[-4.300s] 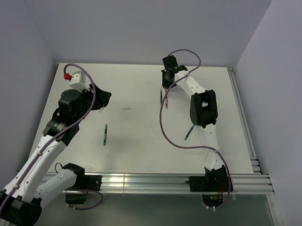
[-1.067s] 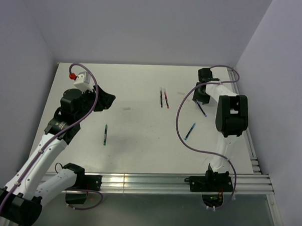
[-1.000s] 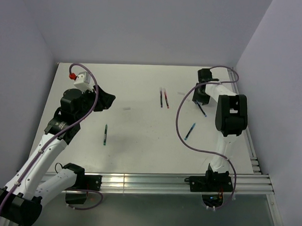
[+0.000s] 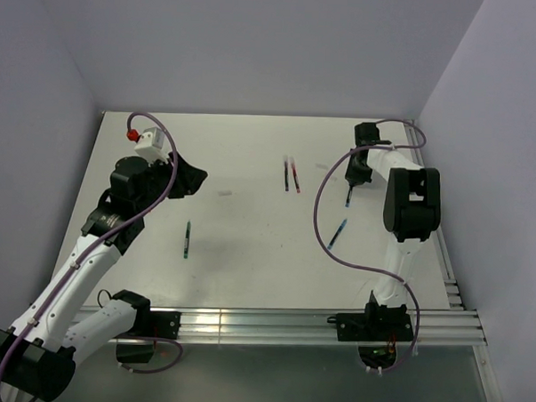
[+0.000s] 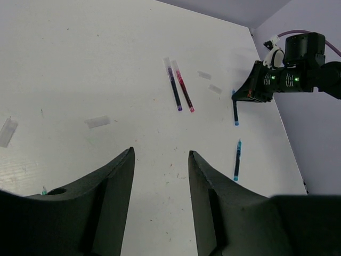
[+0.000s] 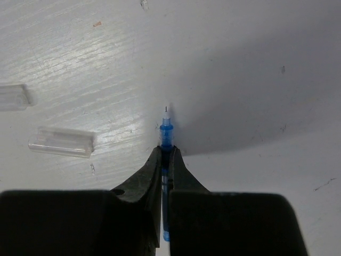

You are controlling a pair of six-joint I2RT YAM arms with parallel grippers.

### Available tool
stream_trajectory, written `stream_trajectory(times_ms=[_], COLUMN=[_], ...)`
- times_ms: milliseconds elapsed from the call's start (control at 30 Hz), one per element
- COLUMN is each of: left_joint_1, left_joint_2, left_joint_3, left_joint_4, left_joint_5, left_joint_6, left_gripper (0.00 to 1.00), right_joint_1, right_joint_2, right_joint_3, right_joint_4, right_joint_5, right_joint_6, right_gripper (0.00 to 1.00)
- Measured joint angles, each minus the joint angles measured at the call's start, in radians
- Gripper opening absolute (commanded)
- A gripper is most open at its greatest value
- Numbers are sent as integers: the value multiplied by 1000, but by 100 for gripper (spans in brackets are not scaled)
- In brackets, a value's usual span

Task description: Insert the pens into the pen caps

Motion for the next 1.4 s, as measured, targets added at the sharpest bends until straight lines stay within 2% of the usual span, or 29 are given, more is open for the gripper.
stream_trajectory(times_ms=[267, 400, 533, 733, 1000, 1233, 1400], left_joint_1=[0, 0, 0, 3, 29, 43, 48], left_joint_2=[13, 29, 29, 30, 53, 55, 55], left_joint_3=[0, 0, 0, -8, -18, -23, -23], left_joint_4=[5, 11, 40, 79, 117, 124, 125], left_joint_5=[50, 97, 151, 218, 298, 330, 338], left_joint_6=[1, 1, 0, -5, -23, -30, -37], left_gripper=[50, 52, 55, 56, 58, 58, 58], right_joint_1=[1, 23, 133, 377, 577, 658, 678], right_joint_2=[-67, -194, -350, -455, -468, -474, -474], right_joint_3=[-52, -99, -117, -116, -164, -222, -228], right_joint_4=[-1, 14, 49, 194, 463, 677, 747], right_joint_5=[-2, -41, -67, -201, -340, -403, -419], right_joint_6=[19, 50, 100, 224, 451, 600, 648], right_gripper=[0, 0, 0, 0, 0, 0, 0])
